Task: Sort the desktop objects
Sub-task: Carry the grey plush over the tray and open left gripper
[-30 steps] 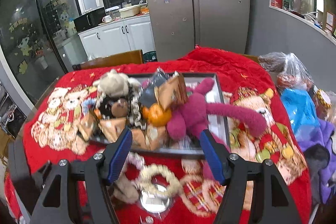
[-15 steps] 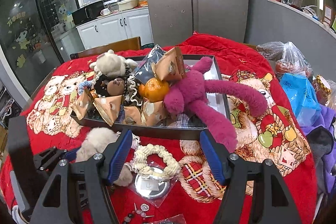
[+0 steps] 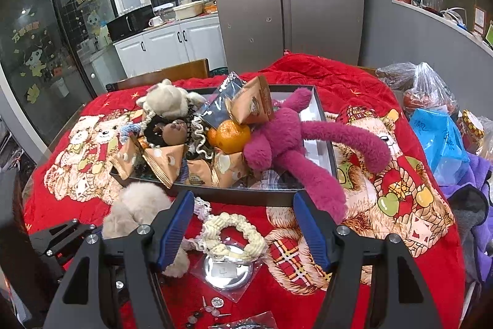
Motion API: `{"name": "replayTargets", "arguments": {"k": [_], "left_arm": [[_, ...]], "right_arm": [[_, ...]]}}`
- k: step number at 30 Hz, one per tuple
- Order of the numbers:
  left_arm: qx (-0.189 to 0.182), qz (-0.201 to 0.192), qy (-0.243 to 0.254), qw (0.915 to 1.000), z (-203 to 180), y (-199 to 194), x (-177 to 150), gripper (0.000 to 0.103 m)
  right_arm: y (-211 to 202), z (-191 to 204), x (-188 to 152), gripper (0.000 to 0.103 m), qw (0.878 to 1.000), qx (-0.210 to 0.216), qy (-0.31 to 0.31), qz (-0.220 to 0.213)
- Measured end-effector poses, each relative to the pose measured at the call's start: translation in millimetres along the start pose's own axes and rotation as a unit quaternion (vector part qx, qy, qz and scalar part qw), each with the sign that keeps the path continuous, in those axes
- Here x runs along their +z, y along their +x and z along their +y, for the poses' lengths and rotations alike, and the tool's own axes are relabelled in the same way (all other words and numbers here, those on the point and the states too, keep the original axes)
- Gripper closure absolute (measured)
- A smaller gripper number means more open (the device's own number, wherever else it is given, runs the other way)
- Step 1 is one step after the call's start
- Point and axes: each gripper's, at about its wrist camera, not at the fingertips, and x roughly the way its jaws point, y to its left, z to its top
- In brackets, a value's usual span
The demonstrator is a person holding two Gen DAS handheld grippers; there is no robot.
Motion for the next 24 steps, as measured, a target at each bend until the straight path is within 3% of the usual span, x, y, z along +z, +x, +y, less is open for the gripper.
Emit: {"name": "replayTargets", "arguments": {"k": [14,24], "left_arm": [[0.020,-0.052,-0.005,0.9984,5,-39,50,0.073],[0.016,-0.051,-0.009,0.9986,23,2,103,0.073]], "right_arm": [[-25,12,20,0.034,0.999,0.006,-0.017,-0.030],[-17,13,47,0.034,0.999,0.001,-0.031,-0.038]]}}
